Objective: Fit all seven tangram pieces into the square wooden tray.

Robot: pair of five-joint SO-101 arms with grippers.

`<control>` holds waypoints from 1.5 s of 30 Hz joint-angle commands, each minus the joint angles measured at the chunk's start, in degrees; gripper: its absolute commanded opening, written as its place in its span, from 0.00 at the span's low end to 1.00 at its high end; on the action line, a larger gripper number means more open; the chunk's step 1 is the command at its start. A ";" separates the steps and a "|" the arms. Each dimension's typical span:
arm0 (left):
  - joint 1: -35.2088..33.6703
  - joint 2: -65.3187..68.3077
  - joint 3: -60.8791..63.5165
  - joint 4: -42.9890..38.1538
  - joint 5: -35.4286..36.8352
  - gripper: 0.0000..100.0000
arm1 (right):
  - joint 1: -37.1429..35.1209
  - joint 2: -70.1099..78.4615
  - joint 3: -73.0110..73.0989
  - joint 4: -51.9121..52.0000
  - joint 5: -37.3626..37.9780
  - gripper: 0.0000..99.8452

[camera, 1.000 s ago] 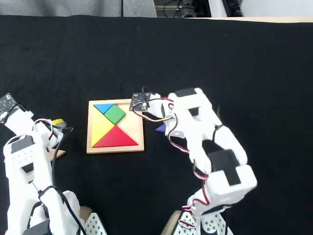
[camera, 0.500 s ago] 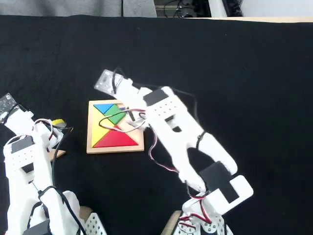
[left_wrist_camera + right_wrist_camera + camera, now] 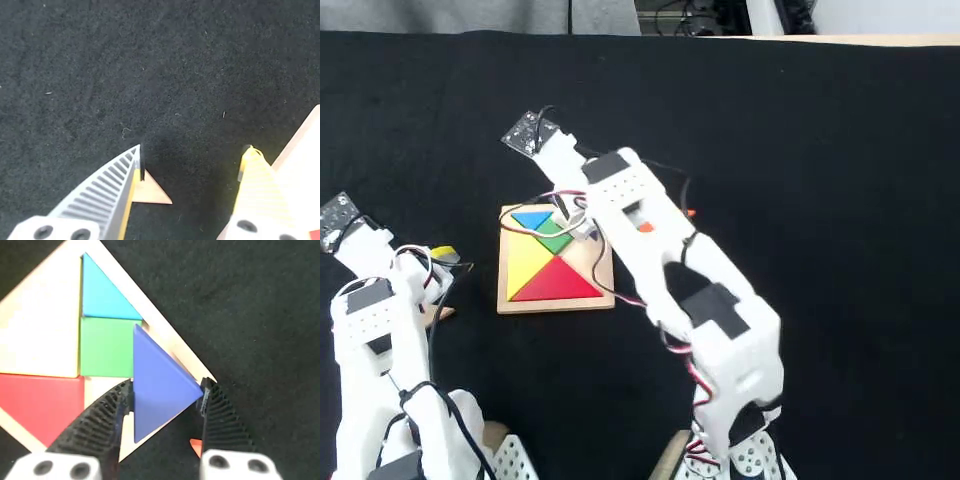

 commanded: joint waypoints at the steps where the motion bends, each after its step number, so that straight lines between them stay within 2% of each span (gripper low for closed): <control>1: 0.84 -1.41 -0.40 -0.88 0.26 0.31 | -0.35 1.27 -5.85 1.23 -0.88 0.15; 16: 0.84 -1.41 -0.40 -0.88 0.26 0.31 | -0.26 2.68 -5.67 4.48 -0.70 0.15; 22: 0.84 -1.41 -0.40 -0.88 0.26 0.31 | -0.35 2.68 -5.76 4.84 -0.62 0.24; 35: 0.84 -1.41 -0.40 -0.88 0.26 0.31 | -0.09 3.21 -5.85 3.96 -0.53 0.24; 39: 0.84 -1.41 -0.40 -0.88 0.26 0.31 | 1.76 1.45 -5.76 8.18 5.27 0.24; 45: 0.92 -1.41 -0.40 -0.88 0.26 0.31 | 5.10 -2.59 -2.86 8.88 6.15 0.24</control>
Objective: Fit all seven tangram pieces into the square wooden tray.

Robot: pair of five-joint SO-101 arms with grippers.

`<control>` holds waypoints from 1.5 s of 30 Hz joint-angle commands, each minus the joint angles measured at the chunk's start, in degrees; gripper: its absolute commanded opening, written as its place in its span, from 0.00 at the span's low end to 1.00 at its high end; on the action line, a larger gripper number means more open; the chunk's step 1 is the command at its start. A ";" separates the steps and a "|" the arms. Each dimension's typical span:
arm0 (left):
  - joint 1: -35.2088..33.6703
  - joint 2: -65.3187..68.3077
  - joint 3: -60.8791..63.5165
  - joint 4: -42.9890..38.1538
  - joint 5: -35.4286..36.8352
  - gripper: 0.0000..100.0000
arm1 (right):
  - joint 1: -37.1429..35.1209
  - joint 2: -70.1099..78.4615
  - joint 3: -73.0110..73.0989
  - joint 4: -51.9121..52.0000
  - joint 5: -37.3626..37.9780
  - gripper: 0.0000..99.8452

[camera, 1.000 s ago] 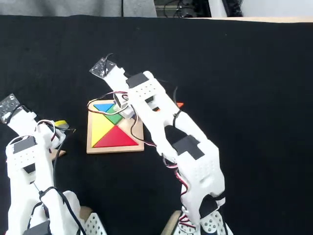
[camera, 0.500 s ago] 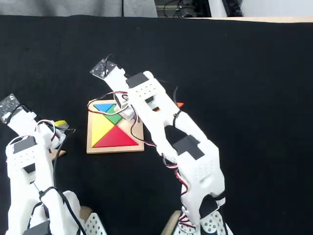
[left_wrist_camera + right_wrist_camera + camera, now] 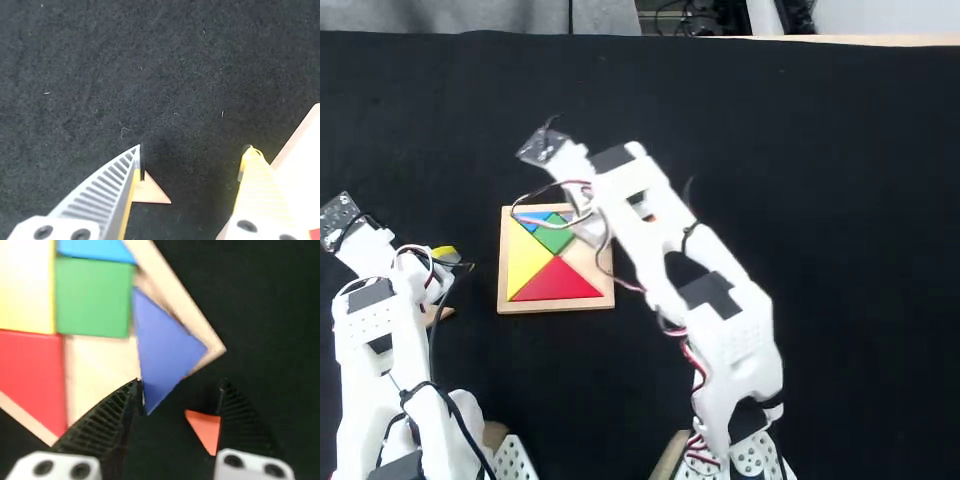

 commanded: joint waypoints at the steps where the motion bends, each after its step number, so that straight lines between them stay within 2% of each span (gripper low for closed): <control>1: 0.57 -1.41 -0.40 -0.88 0.26 0.31 | 1.23 -6.29 0.40 0.44 0.79 0.24; 15: 0.57 -1.41 -0.40 -0.88 0.26 0.31 | 4.13 -6.64 2.33 -3.60 0.88 0.24; 27: 0.57 -1.41 -0.40 -0.88 0.26 0.31 | 0.00 -3.03 2.59 -5.71 0.79 0.24; 36: 0.57 -1.41 -0.40 -0.88 0.26 0.31 | 3.69 -9.89 5.32 -5.19 0.88 0.24; 45: 0.57 -1.41 -0.40 -0.88 0.26 0.31 | 2.90 -8.66 9.45 -7.74 2.73 0.24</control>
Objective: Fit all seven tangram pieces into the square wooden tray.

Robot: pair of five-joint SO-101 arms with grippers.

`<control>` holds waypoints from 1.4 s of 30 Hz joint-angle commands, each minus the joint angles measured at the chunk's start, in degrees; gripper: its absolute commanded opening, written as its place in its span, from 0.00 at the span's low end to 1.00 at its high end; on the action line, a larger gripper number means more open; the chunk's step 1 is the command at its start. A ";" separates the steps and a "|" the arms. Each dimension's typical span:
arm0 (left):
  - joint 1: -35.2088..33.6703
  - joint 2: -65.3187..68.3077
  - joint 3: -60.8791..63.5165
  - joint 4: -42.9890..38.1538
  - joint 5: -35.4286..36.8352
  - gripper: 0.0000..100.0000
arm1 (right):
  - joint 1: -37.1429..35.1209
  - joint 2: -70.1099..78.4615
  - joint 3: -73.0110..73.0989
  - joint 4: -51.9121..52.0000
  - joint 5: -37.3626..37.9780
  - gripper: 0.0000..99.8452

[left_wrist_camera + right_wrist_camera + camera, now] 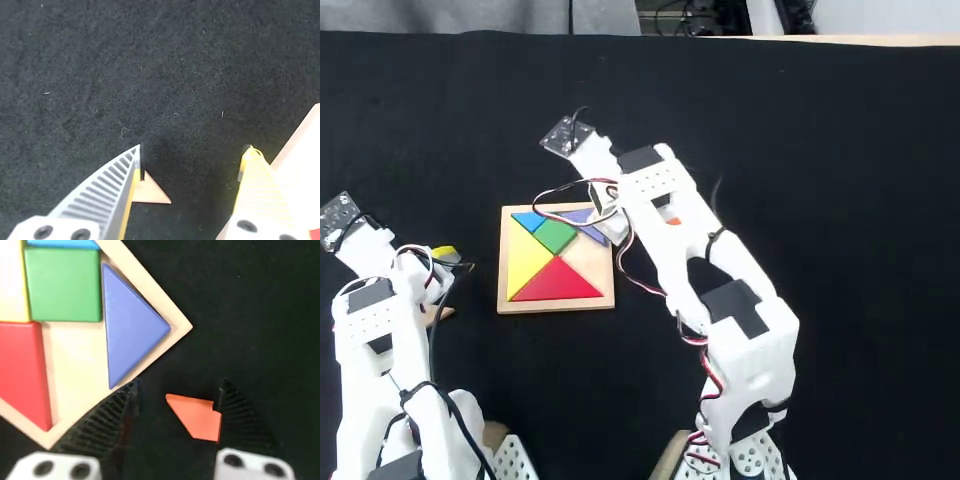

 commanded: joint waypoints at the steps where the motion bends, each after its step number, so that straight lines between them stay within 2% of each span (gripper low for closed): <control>1: 0.57 -1.41 -0.40 -0.88 0.26 0.31 | -0.79 -0.22 -0.92 -1.23 2.29 0.24; 8: 0.57 -1.23 -0.40 -0.88 0.26 0.31 | -0.97 2.07 -7.08 2.20 2.37 0.19; 16: 0.66 -1.32 -0.40 -0.88 0.26 0.31 | 2.46 2.07 -9.19 4.04 2.37 0.19; 23: 0.75 -1.23 -0.40 -0.88 0.26 0.31 | -4.31 5.93 -6.64 -1.23 2.37 0.19; 25: 0.75 -1.14 -0.40 -0.88 0.26 0.31 | -4.13 5.58 -7.87 0.44 2.37 0.19; 29: 0.75 -1.14 -0.40 -0.88 0.26 0.31 | 0.97 0.13 -11.03 6.15 1.67 0.19; 33: 0.75 -1.14 -0.40 -0.88 0.26 0.31 | 7.03 -5.58 -9.45 5.80 -0.70 0.19; 39: 0.75 -1.14 -0.40 -0.88 0.26 0.31 | 10.46 -5.67 -2.95 -3.34 -0.79 0.19; 42: 0.75 -0.97 -0.40 -1.05 0.26 0.31 | 10.55 -5.67 -1.80 -4.57 -1.14 0.19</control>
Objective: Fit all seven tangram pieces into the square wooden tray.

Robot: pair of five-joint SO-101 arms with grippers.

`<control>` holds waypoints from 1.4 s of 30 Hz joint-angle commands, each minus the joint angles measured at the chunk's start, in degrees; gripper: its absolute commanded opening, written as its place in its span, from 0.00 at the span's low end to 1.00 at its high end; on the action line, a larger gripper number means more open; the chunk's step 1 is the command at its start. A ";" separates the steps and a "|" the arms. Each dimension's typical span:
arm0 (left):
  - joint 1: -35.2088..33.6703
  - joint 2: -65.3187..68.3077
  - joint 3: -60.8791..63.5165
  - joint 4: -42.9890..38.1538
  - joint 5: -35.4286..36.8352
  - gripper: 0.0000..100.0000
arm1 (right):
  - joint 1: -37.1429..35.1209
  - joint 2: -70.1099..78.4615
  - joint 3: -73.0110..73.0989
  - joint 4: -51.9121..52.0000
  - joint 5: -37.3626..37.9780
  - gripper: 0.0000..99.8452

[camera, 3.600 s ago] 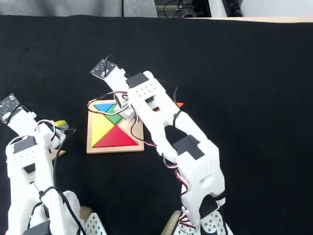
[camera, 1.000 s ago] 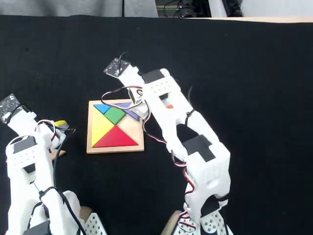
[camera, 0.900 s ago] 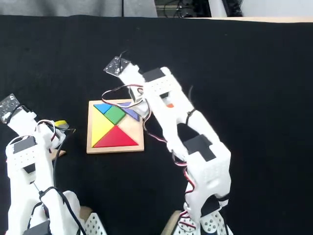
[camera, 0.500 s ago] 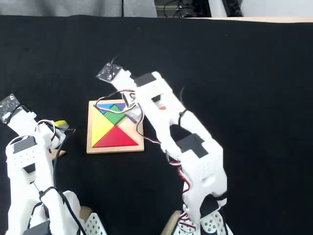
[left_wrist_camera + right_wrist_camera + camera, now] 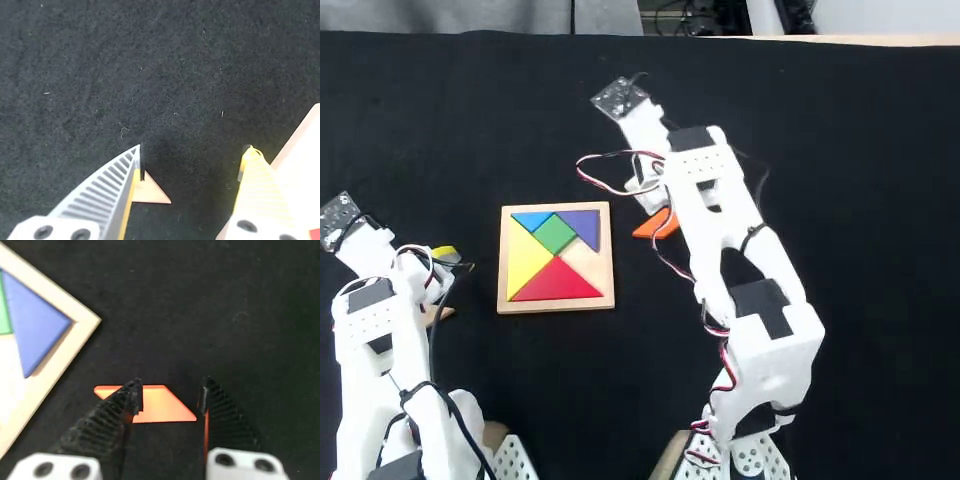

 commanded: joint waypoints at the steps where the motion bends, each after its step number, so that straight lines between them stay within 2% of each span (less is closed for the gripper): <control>1: 0.75 -0.97 -0.40 -1.14 0.26 0.31 | 0.62 -2.95 -0.04 -1.67 -0.70 0.19; 6: 0.75 -0.88 -0.40 -1.23 0.26 0.31 | 1.49 -3.03 0.84 0.09 -0.79 0.19; 9: 0.75 -0.88 -0.40 -1.23 0.26 0.31 | 1.49 -4.26 1.54 4.48 0.00 0.19; 14: 0.75 -0.88 -0.40 -1.23 0.26 0.31 | 1.32 -14.37 7.34 8.70 5.01 0.19; 19: 0.66 -0.88 -0.40 -1.14 0.26 0.31 | 0.53 -27.91 21.93 0.88 5.27 0.19; 23: 0.66 -0.88 -0.40 -0.97 0.26 0.31 | 1.14 -32.22 34.15 -8.62 6.77 0.19; 25: 0.66 -0.88 -0.40 -0.97 0.26 0.31 | 0.88 -31.08 35.30 -6.59 10.90 0.19; 27: 0.75 -0.88 -0.40 -0.97 0.26 0.31 | 1.14 -28.88 34.07 -5.36 10.64 0.19; 31: 0.75 -0.88 -0.40 -1.14 0.26 0.31 | 4.13 -22.73 26.77 -6.77 3.60 0.19; 35: 0.75 -0.88 -0.31 -1.23 0.26 0.31 | 6.95 -14.46 19.47 -14.15 -5.36 0.19; 37: 0.75 -0.88 -0.31 -1.23 0.26 0.31 | 7.12 -9.36 16.48 -15.30 -4.92 0.15; 41: 0.75 -0.88 -0.31 -1.23 0.26 0.31 | 7.30 -0.22 11.91 -13.80 -0.26 0.01; 42: 0.75 -0.88 -0.31 -1.23 0.26 0.31 | 7.30 1.10 11.03 -12.31 1.23 0.01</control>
